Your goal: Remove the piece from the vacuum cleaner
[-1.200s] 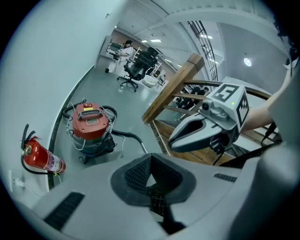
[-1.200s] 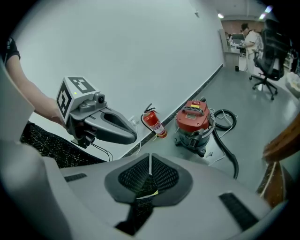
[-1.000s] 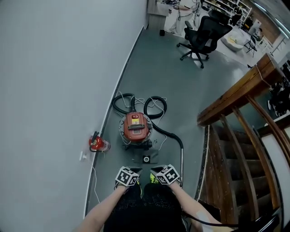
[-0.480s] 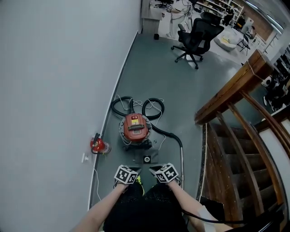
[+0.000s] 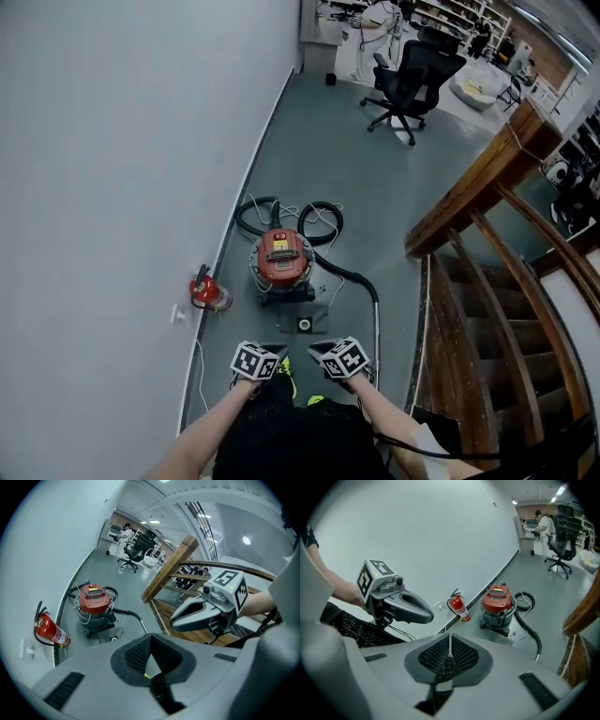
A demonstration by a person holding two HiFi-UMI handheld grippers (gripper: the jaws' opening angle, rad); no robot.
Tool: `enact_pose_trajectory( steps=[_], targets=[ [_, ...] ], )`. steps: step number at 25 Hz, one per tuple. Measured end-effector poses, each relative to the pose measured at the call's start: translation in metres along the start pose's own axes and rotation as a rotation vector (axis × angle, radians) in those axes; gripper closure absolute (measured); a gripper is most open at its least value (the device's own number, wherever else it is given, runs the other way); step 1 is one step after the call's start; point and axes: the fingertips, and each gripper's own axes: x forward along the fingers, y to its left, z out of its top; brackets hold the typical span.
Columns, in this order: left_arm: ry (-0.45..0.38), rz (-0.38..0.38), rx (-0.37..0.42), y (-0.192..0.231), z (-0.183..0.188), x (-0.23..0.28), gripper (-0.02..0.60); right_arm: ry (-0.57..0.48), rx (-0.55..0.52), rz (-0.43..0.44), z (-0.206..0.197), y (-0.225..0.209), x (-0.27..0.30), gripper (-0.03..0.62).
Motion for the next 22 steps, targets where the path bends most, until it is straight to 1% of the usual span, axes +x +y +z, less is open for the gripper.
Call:
enact_pose_trajectory(
  steps=[3, 8, 14, 19, 22],
  targets=[
    [-0.008, 0.020, -0.008, -0.006, -0.007, 0.000, 0.572, -0.004, -0.022, 0.015, -0.008, 0.005, -0.002, 0.566],
    [-0.043, 0.049, -0.017, -0.020, -0.012, -0.001, 0.571, -0.026, -0.055, 0.034, -0.013, 0.013, -0.010, 0.566],
    [-0.081, 0.094, -0.021, -0.043, -0.023, -0.001, 0.572, -0.078, -0.079, 0.050, -0.025, 0.022, -0.027, 0.566],
    [-0.118, 0.119, -0.039, -0.068, -0.042, 0.000, 0.572, -0.100, -0.095, 0.067, -0.054, 0.035, -0.041, 0.566],
    [-0.122, 0.136, -0.037, -0.083, -0.057, 0.001, 0.572, -0.107, -0.109, 0.074, -0.073, 0.042, -0.048, 0.566]
  ],
)
